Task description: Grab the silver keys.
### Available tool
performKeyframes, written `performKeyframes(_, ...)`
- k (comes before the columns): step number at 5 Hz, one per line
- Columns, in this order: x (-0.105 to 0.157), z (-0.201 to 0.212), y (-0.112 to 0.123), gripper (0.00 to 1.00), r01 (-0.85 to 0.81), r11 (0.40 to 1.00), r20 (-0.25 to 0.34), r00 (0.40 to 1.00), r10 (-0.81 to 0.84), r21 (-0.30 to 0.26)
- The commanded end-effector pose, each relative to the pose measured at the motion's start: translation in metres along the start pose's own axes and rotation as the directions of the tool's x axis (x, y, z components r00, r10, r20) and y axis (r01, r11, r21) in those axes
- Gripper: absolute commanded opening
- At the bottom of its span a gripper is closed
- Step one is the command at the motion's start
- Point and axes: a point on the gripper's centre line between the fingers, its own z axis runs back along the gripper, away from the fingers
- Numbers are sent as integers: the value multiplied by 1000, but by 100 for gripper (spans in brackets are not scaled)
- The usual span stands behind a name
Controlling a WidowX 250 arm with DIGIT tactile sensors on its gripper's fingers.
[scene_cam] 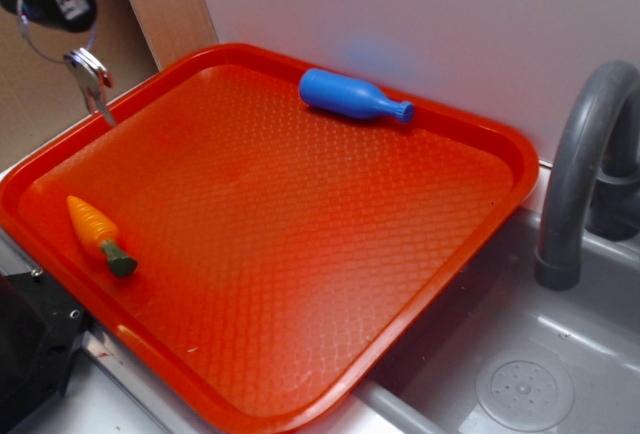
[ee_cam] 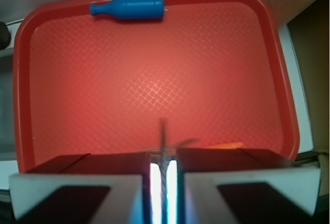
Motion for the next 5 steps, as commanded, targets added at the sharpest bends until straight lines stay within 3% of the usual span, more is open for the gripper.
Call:
performKeyframes(1, 12, 10, -23, 0, -6, 1000, 73, 997, 5, 13)
performKeyframes(5, 47, -17, -55, 0, -44, 998, 39, 998, 43, 34)
